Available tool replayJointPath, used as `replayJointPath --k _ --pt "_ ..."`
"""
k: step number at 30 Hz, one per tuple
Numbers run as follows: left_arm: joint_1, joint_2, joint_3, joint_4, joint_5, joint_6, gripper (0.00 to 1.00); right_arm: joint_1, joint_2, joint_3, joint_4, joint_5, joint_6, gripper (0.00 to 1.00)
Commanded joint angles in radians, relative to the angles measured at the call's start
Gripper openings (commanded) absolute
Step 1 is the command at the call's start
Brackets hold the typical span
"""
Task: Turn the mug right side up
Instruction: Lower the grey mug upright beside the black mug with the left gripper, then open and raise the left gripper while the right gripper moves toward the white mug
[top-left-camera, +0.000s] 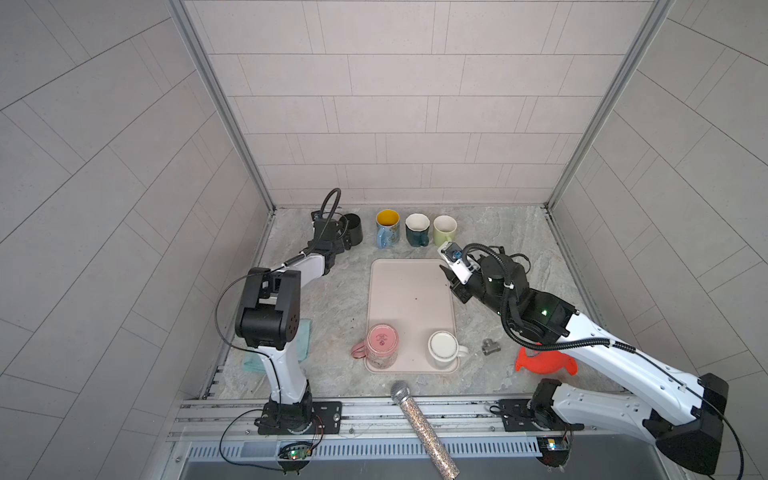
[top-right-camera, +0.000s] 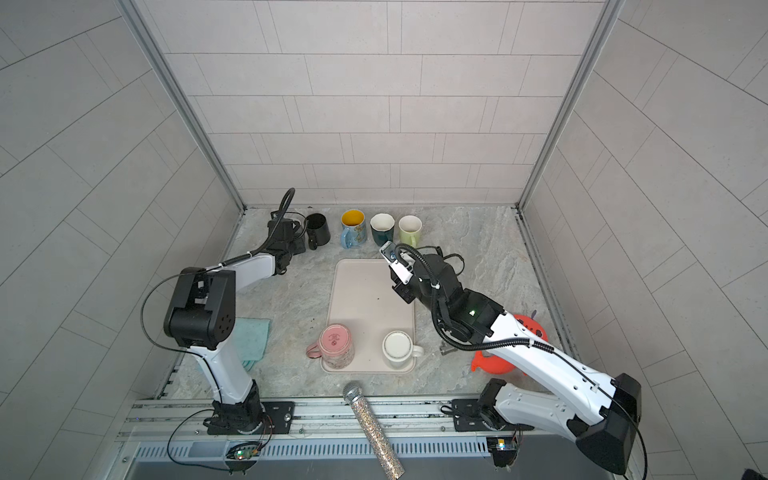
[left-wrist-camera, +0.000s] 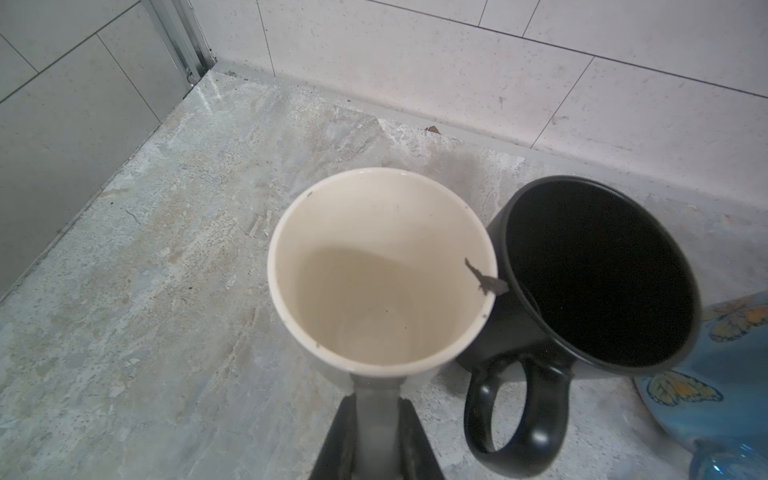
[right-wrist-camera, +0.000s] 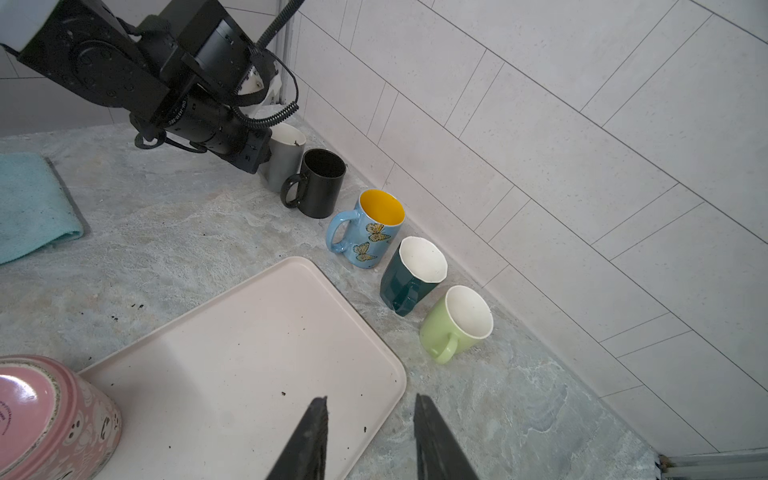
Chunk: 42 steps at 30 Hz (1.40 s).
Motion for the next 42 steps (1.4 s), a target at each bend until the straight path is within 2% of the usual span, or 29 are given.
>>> replayJointPath --k 1,13,20,30,35,37,39,42 --pt "0.005 -0.001 0.02 0.022 -0.007 -0.011 0.13 -0.003 -0.006 -0.007 0.017 0.012 0.013 0.35" --pt "0.004 -0.009 0.02 -0.017 -0.007 -0.026 0.28 -0.003 -0.008 -0.012 0.021 0.01 0.018 0.35" --pt "0.006 -0.026 0.004 -0.036 -0.004 -0.045 0.33 -0.003 -0.013 -0.016 0.024 0.008 0.023 0.35" --pt "0.005 -0.165 -0.083 -0.09 0.027 -0.136 0.37 -0.003 -0.026 0.013 -0.024 0.039 0.065 0.38" --pt "0.005 -0.283 -0.123 -0.16 0.083 -0.178 0.37 -0.02 -0.004 0.071 -0.131 0.042 0.137 0.45" --pt "0.006 -0.334 -0.137 -0.188 0.123 -0.195 0.37 -0.041 0.022 0.124 -0.222 0.02 0.186 0.5" --pt "0.004 -0.379 -0.143 -0.218 0.161 -0.211 0.37 -0.073 0.055 0.189 -0.328 -0.022 0.236 0.54" --pt "0.006 -0.444 -0.143 -0.266 0.223 -0.223 0.37 -0.15 0.122 0.296 -0.498 -0.147 0.33 0.59"
